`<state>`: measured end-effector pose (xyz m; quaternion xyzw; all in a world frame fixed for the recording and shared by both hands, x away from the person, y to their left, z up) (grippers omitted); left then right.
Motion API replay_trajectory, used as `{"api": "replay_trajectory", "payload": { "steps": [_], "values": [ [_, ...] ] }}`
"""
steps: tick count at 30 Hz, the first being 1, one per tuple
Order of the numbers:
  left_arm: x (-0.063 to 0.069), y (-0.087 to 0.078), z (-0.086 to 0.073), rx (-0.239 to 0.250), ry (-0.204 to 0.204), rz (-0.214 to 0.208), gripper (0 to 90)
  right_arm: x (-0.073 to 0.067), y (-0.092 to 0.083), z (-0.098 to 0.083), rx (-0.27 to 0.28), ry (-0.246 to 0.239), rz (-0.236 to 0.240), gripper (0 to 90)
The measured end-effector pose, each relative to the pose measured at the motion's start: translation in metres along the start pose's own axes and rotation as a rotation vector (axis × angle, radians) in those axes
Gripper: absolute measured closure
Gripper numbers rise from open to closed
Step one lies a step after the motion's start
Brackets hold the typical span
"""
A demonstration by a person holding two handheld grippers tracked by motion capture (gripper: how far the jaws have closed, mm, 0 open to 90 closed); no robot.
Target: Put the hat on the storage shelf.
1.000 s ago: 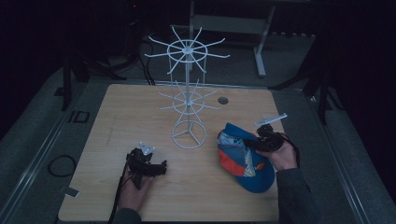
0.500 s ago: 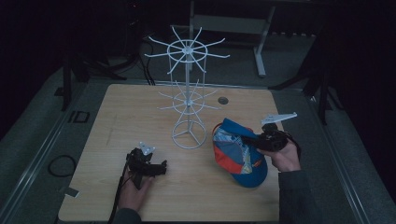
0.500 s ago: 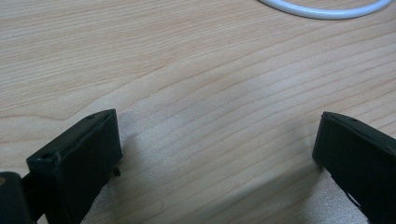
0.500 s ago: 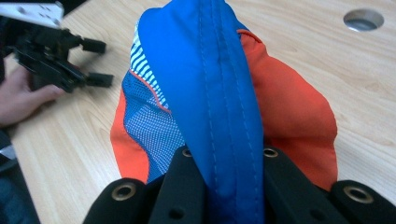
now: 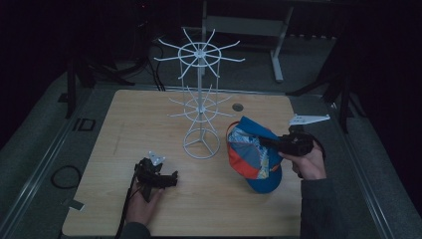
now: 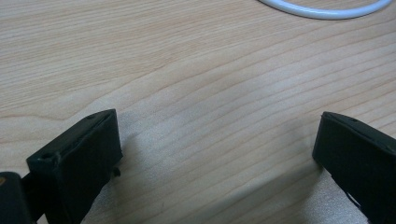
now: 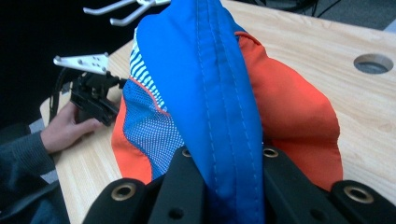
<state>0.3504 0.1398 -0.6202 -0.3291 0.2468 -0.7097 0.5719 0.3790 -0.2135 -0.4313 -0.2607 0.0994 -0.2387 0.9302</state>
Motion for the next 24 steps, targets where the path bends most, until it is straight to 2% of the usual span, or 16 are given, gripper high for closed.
{"api": "replay_trajectory", "payload": {
  "steps": [14,24],
  "values": [
    [0.000,0.000,0.000,0.001,-0.002,0.000,1.4,0.000,-0.019,0.030,0.048,-0.050,-0.012,87.4],
    [0.000,0.000,0.000,0.002,0.000,0.000,1.4,0.000,-0.027,0.045,0.080,-0.068,-0.010,87.4]
  ]
}}
Point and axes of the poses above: each handheld gripper's, and its own axes: y roughly forward along the jaws, z roughly out of its top, x roughly to its right, the point moved 7 cm from there along y, roughly forward along the jaws, and after that the axes turned 15 degrees about -y, right-handed, at the moved point
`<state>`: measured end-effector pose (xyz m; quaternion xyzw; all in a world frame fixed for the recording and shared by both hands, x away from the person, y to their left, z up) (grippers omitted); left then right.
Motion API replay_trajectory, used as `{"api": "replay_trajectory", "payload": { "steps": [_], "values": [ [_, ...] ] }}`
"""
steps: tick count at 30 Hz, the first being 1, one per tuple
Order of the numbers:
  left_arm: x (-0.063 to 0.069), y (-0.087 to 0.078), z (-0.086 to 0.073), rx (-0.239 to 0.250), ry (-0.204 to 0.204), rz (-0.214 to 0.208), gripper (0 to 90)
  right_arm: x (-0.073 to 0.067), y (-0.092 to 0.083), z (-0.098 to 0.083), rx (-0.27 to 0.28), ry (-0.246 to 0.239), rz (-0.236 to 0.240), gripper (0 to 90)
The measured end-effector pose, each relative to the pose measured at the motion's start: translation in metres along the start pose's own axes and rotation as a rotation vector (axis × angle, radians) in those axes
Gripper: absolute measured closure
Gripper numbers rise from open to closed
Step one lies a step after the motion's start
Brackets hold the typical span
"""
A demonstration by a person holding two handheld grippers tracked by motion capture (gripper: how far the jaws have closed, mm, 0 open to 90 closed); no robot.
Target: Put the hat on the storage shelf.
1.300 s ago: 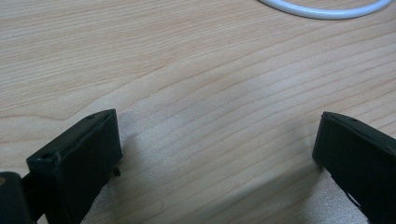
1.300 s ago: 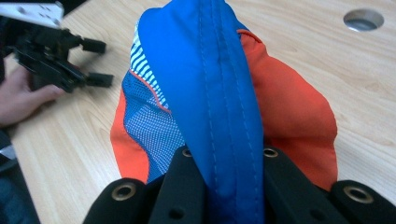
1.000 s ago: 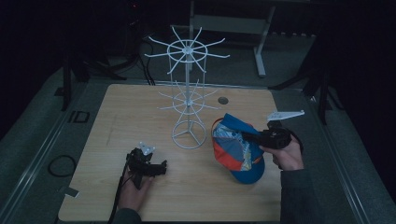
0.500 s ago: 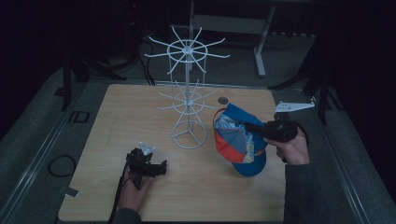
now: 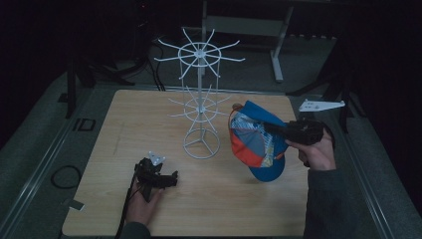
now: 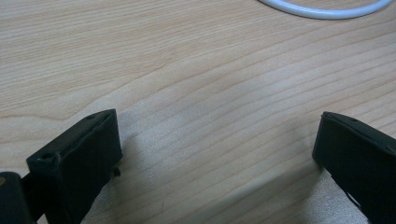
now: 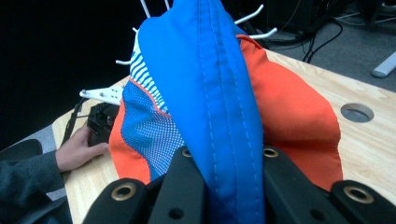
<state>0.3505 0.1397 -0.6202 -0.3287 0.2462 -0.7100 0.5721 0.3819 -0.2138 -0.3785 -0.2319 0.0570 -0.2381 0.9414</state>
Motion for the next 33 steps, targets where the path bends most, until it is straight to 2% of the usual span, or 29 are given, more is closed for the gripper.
{"api": "replay_trajectory", "payload": {
  "steps": [5,18,25,33],
  "values": [
    [0.000,0.000,0.000,-0.002,0.002,0.000,1.4,-0.001,-0.005,0.014,0.036,-0.023,0.000,87.4],
    [0.000,0.000,0.000,-0.002,0.002,0.000,1.4,-0.003,-0.015,0.042,0.082,-0.085,0.004,87.4],
    [0.000,0.000,0.000,-0.001,0.002,0.000,1.4,0.000,-0.020,0.052,0.101,-0.089,-0.001,87.4],
    [0.000,0.000,0.000,-0.001,0.001,0.000,1.4,0.005,-0.024,0.058,0.108,-0.067,0.004,87.4]
  ]
}}
Point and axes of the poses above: each handheld gripper's, and its own axes: y roughly forward along the jaws, z roughly out of its top, x roughly to its right, the point moved 7 cm from there along y, roughly forward along the jaws, and after that the axes turned 15 degrees about -y, right-handed, at the moved point
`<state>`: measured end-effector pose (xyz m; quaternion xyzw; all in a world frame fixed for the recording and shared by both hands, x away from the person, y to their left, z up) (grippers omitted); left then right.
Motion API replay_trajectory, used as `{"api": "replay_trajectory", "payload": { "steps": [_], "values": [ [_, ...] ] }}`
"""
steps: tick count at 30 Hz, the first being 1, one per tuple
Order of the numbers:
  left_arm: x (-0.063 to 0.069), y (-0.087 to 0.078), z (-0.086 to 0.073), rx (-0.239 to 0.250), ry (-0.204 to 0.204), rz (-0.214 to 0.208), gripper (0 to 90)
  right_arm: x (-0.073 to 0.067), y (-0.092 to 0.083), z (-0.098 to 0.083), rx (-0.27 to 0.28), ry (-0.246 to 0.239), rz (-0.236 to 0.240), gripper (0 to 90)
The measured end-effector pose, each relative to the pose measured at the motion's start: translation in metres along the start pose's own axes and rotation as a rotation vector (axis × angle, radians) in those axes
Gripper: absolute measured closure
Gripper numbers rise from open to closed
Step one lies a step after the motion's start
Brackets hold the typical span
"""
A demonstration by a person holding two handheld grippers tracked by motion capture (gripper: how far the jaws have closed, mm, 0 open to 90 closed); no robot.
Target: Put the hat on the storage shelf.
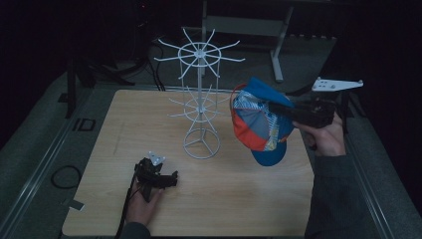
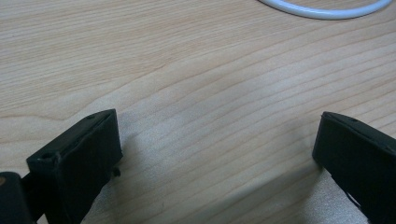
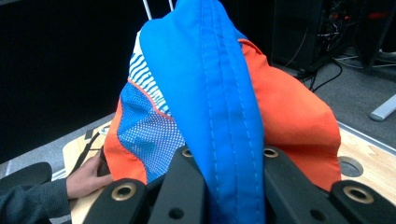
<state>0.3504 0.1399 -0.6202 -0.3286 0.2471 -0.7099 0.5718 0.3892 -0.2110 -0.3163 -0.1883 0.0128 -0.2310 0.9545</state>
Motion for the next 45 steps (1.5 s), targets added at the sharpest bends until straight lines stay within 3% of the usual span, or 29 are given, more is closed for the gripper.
{"api": "replay_trajectory", "payload": {
  "steps": [19,45],
  "values": [
    [0.000,0.000,0.000,0.000,0.001,0.000,1.4,0.007,-0.016,0.017,0.026,-0.002,-0.015,87.4],
    [0.000,0.000,0.000,0.001,-0.001,0.000,1.4,0.018,-0.035,0.059,0.104,-0.006,-0.018,87.5]
  ]
}}
Point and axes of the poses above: each handheld gripper's, and its own axes: y roughly forward along the jaws, z roughly out of its top, x roughly to its right, the point moved 7 cm from there along y, roughly forward along the jaws, and after that the axes turned 15 degrees about -y, right-handed, at the moved point
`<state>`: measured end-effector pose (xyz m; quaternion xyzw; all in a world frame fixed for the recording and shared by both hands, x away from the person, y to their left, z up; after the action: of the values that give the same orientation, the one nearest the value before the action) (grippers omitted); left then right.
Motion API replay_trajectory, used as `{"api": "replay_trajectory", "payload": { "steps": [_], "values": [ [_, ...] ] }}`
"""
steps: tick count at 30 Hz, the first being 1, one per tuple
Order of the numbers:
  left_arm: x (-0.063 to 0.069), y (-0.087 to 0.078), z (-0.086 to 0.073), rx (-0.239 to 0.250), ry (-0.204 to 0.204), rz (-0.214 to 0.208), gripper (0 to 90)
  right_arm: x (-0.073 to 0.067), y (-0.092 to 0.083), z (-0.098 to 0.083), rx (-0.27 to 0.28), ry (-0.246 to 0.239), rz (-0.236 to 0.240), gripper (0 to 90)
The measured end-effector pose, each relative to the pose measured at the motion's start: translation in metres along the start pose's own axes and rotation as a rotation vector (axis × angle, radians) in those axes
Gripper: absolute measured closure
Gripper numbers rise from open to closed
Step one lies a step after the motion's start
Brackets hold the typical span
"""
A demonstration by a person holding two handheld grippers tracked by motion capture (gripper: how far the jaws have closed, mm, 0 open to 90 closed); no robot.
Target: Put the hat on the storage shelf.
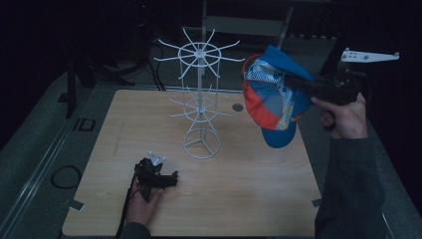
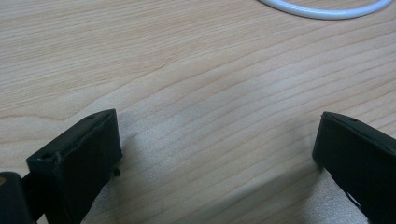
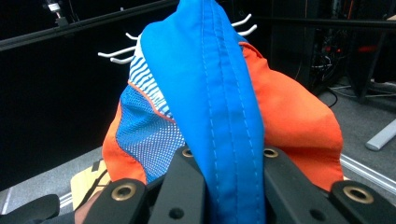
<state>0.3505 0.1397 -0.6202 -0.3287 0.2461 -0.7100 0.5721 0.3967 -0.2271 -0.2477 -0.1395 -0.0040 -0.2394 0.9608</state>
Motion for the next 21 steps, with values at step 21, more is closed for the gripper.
{"api": "replay_trajectory", "payload": {
  "steps": [21],
  "values": [
    [0.000,0.000,0.000,-0.001,0.003,0.002,1.4,-0.002,0.024,0.013,-0.005,-0.020,0.035,87.5]
  ]
}}
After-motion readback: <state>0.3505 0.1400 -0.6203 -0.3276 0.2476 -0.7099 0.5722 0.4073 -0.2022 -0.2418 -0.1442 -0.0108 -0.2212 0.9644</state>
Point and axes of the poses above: each handheld gripper's, and its own axes: y roughly forward along the jaws, z roughly out of its top, x roughly to its right, the point moved 7 cm from there along y, roughly forward along the jaws, and after that the axes turned 15 degrees about -y, right-handed, at the moved point
